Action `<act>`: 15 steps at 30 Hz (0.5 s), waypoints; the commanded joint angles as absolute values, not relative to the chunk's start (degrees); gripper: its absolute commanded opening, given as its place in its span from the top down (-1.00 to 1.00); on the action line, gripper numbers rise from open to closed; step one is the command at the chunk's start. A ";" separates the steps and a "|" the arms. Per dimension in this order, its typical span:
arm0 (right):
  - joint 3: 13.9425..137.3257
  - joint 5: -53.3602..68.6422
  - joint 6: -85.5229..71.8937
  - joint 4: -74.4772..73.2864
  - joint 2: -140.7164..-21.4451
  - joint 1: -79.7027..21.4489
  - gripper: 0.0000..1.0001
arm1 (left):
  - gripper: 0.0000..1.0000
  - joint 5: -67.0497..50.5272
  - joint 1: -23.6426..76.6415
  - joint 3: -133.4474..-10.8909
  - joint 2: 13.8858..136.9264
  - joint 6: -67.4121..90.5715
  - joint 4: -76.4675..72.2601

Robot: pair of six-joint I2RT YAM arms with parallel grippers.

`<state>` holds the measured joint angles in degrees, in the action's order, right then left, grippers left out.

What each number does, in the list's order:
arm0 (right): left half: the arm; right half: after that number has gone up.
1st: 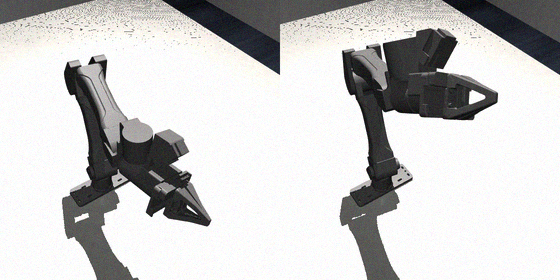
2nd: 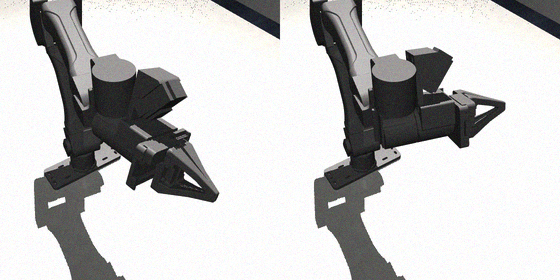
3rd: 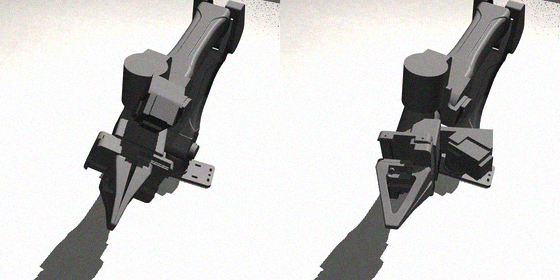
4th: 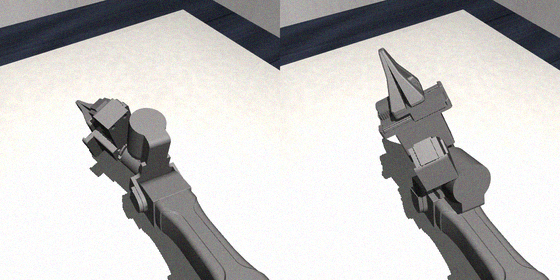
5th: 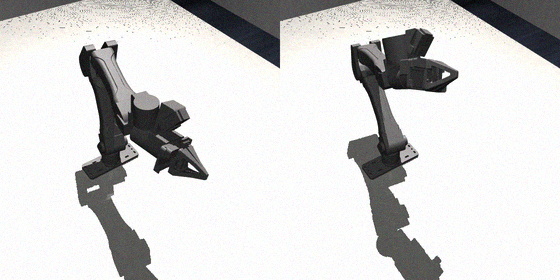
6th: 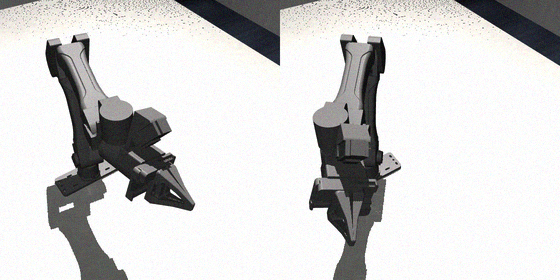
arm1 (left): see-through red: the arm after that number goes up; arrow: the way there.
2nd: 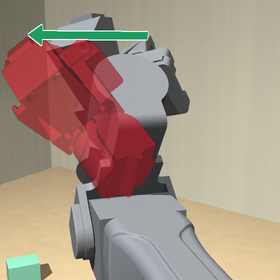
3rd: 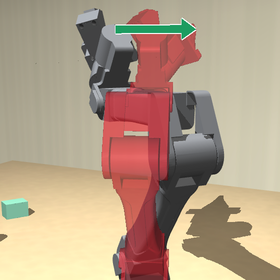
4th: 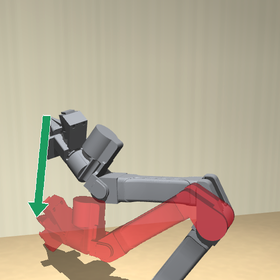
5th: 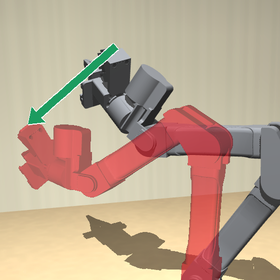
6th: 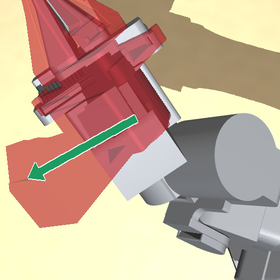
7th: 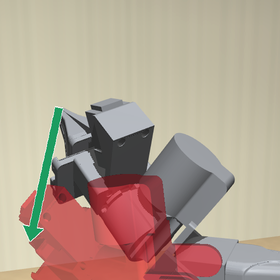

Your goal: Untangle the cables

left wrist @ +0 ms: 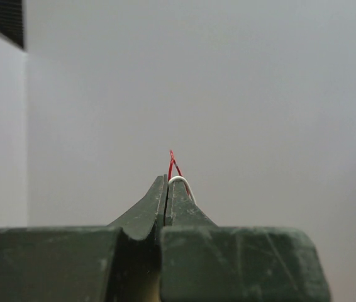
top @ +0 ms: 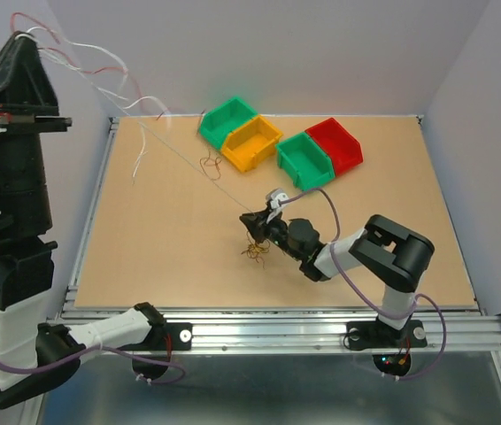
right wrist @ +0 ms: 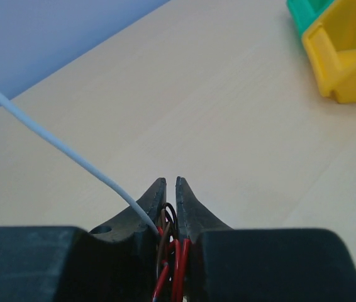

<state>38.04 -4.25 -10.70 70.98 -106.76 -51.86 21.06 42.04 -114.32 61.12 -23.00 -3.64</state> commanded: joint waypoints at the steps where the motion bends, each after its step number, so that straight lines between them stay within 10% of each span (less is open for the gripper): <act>1: 31.83 -13.17 -9.32 71.81 -99.95 -52.21 0.64 | 1.00 32.95 42.28 -108.38 58.01 -32.60 -18.36; 15: 16.79 -38.94 -9.14 57.67 -71.31 -52.21 0.67 | 1.00 23.92 42.28 -77.45 54.23 -30.86 -18.03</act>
